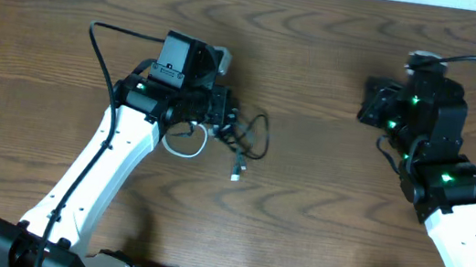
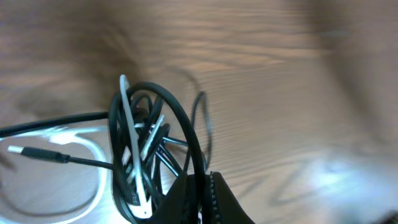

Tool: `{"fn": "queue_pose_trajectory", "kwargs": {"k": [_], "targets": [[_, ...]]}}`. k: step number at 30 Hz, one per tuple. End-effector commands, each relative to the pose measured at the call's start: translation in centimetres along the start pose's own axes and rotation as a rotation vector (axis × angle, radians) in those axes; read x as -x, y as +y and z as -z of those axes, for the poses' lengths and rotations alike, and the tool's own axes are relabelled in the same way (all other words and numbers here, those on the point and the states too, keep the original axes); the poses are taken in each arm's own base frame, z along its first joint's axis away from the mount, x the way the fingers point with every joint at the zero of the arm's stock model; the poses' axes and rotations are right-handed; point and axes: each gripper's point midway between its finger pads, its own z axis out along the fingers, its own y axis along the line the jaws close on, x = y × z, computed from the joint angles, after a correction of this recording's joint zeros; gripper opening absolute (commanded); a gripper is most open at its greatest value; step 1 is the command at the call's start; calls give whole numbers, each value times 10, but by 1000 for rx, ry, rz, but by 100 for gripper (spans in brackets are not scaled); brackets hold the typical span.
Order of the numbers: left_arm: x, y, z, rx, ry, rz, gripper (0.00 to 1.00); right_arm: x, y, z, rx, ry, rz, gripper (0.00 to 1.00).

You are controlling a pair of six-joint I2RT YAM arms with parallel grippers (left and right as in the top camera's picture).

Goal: Untangle cables

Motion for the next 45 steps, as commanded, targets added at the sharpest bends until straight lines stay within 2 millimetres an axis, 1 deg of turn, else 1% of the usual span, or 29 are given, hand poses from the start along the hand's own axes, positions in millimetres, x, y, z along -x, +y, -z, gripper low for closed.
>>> {"fn": "queue_pose_trajectory", "kwargs": {"k": [1, 2, 4, 9, 12, 16, 17, 19, 20, 21, 24, 26, 27, 28, 31, 38, 40, 43, 44, 45], "targets": [[-4, -63, 12, -360, 25, -126, 7, -35, 52, -4, 279, 164, 129, 40], [-4, -73, 17, -424, 26, -137, 7, -43, 58, -6, 311, 191, 156, 45], [-3, -88, 24, -518, 23, -159, 8, -60, 67, -13, 360, 248, 205, 46], [-2, -113, 41, -685, 14, -207, 7, -86, 73, -27, 429, 341, 227, 48], [-1, -130, 57, -811, 9, -244, 8, -103, 84, -33, 520, 396, 251, 47], [1, -131, 58, -816, 5, -238, 8, -117, 91, -38, 551, 434, 253, 46], [1, -131, 58, -816, 4, -238, 7, -118, 92, -40, 555, 435, 256, 44], [1, -131, 58, -817, 4, -239, 7, -118, 97, -40, 567, 426, 266, 31], [1, -131, 58, -816, 3, -239, 8, -118, 98, -40, 571, 423, 268, 28], [1, -131, 58, -816, 3, -238, 8, -117, 99, -40, 576, 418, 270, 26], [2, -130, 57, -808, 0, -238, 7, -117, 105, -36, 617, 420, 269, 27], [2, -130, 56, -802, -1, -237, 8, -116, 109, -33, 644, 421, 269, 24], [2, -130, 56, -802, -2, -237, 8, -115, 110, -33, 651, 416, 270, 8], [2, -130, 56, -802, -1, -237, 7, -115, 110, -33, 651, 414, 270, 2], [2, -130, 56, -802, -2, -237, 8, -112, 107, -36, 630, 401, 273, 1], [2, -130, 56, -802, -1, -237, 7, -97, 82, -55, 462, 326, 285, 1], [2, -130, 56, -802, -1, -237, 7, -94, 81, -56, 467, 301, 339, 18], [2, -130, 56, -802, -2, -237, 7, -94, 83, -55, 502, 264, 497, 20], [2, -130, 56, -802, -2, -237, 7, -95, 84, -55, 516, 255, 542, 13], [2, -130, 56, -802, -2, -237, 8, -95, 84, -55, 520, 249, 570, 1]]}}
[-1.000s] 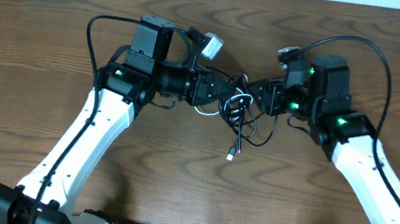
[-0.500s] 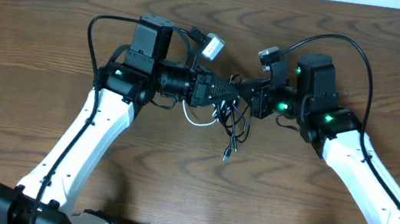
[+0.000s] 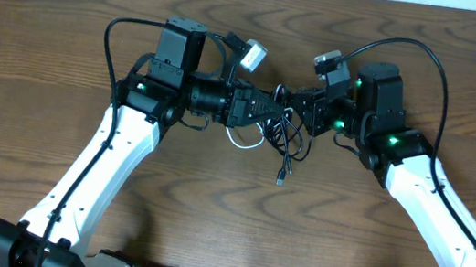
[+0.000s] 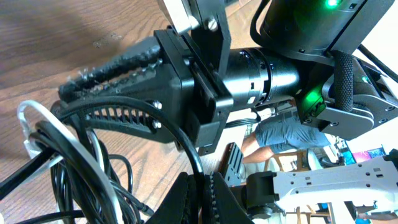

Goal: Untangle cables

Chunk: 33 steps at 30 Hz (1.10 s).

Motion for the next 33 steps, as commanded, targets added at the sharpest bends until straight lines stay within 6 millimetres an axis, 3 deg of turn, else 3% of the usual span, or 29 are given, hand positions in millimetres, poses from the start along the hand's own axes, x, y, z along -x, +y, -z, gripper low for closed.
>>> {"fn": "queue_pose_trajectory", "kwargs": {"k": [1, 8, 10, 12, 13, 14, 20, 26, 33], "targets": [[-1, -7, 1, -32, 3, -12, 8, 7, -3, 2, -17, -15, 211, 1], [-1, -9, 1, -41, 5, -41, 7, 7, 5, 2, 33, -21, 390, 11], [-1, -9, 1, -40, 5, -41, 7, 6, 6, 3, 44, -20, 387, 18], [0, -8, 2, -37, 2, -41, 7, 4, 12, 4, 86, -20, 382, 32], [1, -4, 4, -26, -6, -37, 8, 5, 14, 6, 109, -26, 378, 45], [3, -1, 6, -11, -15, -34, 7, 6, 15, 7, 121, -30, 376, 48], [12, 12, 23, 17, -59, 21, 7, 13, 3, 21, 162, -66, 327, 50], [13, -20, 28, -163, -40, -12, 7, 29, 11, 55, 370, -179, 333, 53], [23, -47, 34, -297, -33, -40, 7, 36, 17, 66, 435, -222, 365, 56]]}}
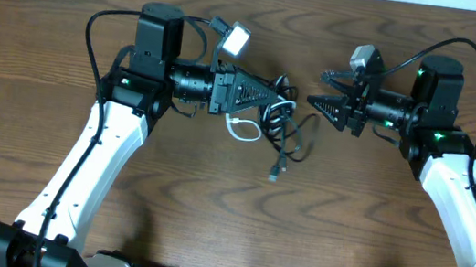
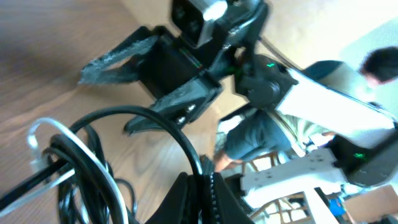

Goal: Untangle cables

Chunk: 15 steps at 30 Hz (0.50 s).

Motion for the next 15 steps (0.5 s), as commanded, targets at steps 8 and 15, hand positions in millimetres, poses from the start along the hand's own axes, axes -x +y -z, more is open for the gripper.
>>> {"fn": "queue_pose_trajectory", "kwargs": {"k": [8, 15], "targets": [[7, -28, 3, -129, 21, 18, 7, 12, 22, 4, 135, -47, 27, 38], [7, -28, 3, -129, 21, 17, 7, 15, 28, 4, 165, -58, 39, 32]]}}
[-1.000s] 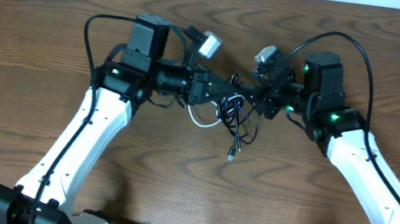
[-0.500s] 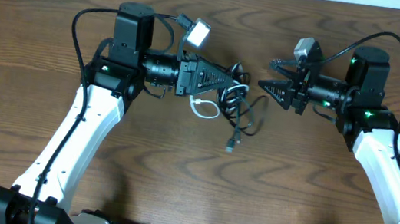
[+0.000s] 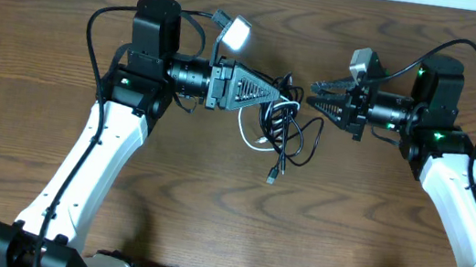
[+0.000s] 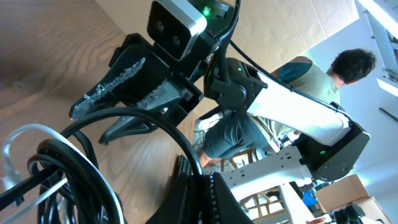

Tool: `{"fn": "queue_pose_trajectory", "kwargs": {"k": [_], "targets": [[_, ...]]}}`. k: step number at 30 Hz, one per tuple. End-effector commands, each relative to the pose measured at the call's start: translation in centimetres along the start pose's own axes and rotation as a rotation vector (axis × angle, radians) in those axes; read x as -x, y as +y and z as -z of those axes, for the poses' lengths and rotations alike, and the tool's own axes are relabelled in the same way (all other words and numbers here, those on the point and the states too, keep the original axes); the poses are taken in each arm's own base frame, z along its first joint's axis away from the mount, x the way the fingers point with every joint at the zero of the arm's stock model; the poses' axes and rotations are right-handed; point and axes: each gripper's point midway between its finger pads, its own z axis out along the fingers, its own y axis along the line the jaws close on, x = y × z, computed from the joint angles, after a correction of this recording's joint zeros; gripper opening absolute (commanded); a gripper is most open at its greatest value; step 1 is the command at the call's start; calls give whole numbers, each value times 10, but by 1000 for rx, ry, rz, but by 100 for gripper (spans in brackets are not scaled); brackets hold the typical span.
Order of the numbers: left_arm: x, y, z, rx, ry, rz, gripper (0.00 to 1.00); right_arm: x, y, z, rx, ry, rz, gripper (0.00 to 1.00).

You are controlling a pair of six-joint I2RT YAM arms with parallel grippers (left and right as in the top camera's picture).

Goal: Untangle cables

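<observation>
A tangle of black cables (image 3: 283,128) with a white cable (image 3: 251,138) woven in hangs from my left gripper (image 3: 283,88), which points right over the middle of the table. A USB plug (image 3: 271,176) dangles from the tangle's lower end. In the left wrist view my left gripper (image 4: 202,186) is shut on a black loop of the bundle (image 4: 68,168). My right gripper (image 3: 310,97) faces it from the right, open and just short of the tangle, with nothing between its fingers (image 4: 118,78).
The wooden table (image 3: 207,231) stretches in front of both arms. The far table edge meets a white wall. A person (image 4: 323,81) stands beyond the right arm in the left wrist view.
My left gripper and the bundle stand slightly further right, nearer the right gripper. The right gripper's fingers are closer together but still open. The white loop hangs a little lower and further right.
First my left gripper held the bundle low at the table's left, the right arm far off. Then both grippers met at the tangle in the middle. After that the right gripper stood back to the right, open, and the bundle now hangs from the left gripper alone.
</observation>
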Motion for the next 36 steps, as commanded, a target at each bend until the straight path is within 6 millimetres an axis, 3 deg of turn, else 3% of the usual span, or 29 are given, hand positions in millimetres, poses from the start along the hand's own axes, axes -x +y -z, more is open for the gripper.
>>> {"fn": "queue_pose_trajectory", "kwargs": {"k": [1, 5, 13, 19, 22, 26, 36], "targets": [[-1, -9, 1, -33, 13, -8, 7, 8, 5, 1, 33, -18, 31, 35], [-2, -12, 1, -50, 22, 4, 7, 11, 4, 1, 30, -27, 57, 41], [-1, -17, 1, -67, 27, 0, 8, 14, 4, 1, 29, -34, 77, 40], [-2, -28, -12, -100, 55, -26, 7, 14, 4, 1, 29, -34, 77, 39], [-2, -35, -19, -116, 67, -49, 7, 14, 4, 1, 29, -34, 66, 34], [-1, -37, -21, -120, 69, -58, 7, 14, 4, 1, 29, -34, 59, 3], [4, -24, -22, -73, 34, -81, 7, 19, -9, 12, -21, -53, -60, 1]]}}
